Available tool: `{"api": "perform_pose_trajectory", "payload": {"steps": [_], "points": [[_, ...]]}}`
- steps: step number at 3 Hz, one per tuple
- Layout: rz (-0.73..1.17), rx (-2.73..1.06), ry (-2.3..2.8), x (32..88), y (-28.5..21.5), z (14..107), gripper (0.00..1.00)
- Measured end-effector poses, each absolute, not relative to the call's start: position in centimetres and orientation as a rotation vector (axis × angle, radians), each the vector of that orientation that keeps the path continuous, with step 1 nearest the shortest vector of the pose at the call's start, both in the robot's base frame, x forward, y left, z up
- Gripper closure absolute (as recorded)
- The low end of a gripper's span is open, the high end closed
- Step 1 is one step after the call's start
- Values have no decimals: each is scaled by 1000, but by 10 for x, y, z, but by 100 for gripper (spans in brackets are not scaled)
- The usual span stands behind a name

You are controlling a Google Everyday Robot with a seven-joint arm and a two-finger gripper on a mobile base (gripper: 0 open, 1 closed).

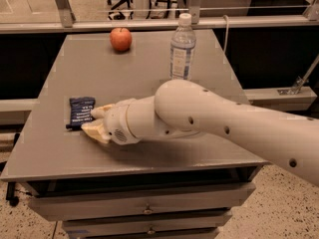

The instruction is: Move rxbar blueberry near blue plastic bottle

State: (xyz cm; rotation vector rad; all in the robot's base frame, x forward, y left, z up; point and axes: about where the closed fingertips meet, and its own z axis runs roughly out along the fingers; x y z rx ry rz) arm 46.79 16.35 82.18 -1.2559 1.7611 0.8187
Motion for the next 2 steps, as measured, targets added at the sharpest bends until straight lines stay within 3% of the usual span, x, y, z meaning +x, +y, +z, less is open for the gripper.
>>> {"api": "perform_pose_trajectory", "payload": {"steps": [2], "points": [[818, -1256, 1761, 468, 163, 822, 100]]}}
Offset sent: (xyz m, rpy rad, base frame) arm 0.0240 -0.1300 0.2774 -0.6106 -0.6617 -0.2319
